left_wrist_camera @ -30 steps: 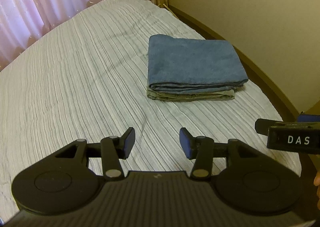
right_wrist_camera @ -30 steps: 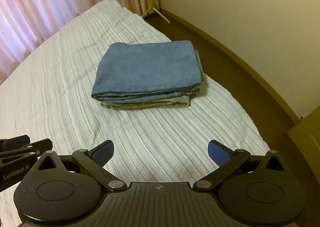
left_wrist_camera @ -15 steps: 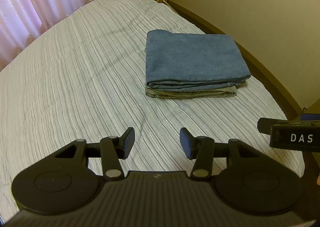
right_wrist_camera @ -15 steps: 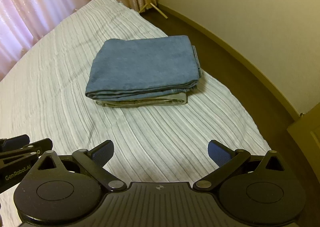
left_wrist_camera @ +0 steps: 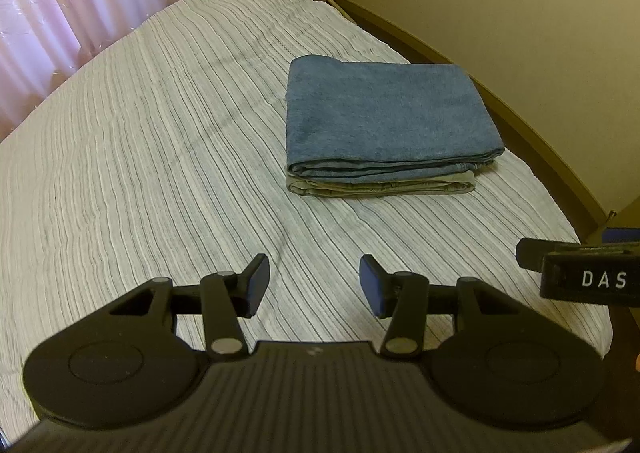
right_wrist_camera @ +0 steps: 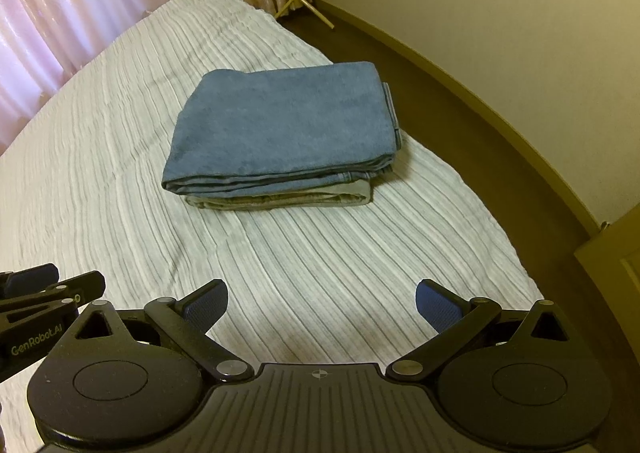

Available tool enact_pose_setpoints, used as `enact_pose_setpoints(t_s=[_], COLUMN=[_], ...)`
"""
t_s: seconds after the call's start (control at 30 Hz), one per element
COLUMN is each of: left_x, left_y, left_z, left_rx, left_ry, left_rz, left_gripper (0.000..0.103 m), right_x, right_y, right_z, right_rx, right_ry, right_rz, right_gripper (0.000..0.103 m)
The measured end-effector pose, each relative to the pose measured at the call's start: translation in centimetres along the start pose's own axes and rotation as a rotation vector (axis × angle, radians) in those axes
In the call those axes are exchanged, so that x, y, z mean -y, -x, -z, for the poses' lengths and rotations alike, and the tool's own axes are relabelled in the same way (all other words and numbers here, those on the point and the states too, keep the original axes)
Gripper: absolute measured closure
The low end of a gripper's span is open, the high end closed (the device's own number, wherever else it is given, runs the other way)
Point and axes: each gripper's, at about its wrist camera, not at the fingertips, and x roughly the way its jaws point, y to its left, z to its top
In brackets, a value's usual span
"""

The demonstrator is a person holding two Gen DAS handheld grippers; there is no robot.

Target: Fold clothes

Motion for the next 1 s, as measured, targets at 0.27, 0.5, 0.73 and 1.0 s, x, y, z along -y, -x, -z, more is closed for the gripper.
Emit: enact_pose_setpoints(t_s=[0.27,0.5,0.73,1.0], left_x=[0.3,0.6,0.8,1.3], left_y=[-0.7,-1.1,-1.5,-2.0], left_z=[-0.2,-0.4,-0.5,-0.7], left_rx=[-0.012,-0.018,-0.024,-0.032], left_ry=[-0.002,-0.004,-0.004,-0.004], left_rz=[-0.002,-0.003,-0.007,-0.012], left_gripper=[0.057,0.057,0.057,0.057], right_x=[0.5,0.8,1.0,1.3], right_y=[-0.6,-1.0,-1.3,-1.7], right_z=[-0.4,-0.7,-0.9,-1.1], right_rx=[-0.008,-0.015,-0.024,-0.033], right_ry=[-0.004,-0.003,-0.001,-0.001], right_rz=[0.003,0.001,-0.001,-0.001], right_gripper=[0.001,0.001,0.001,0.001])
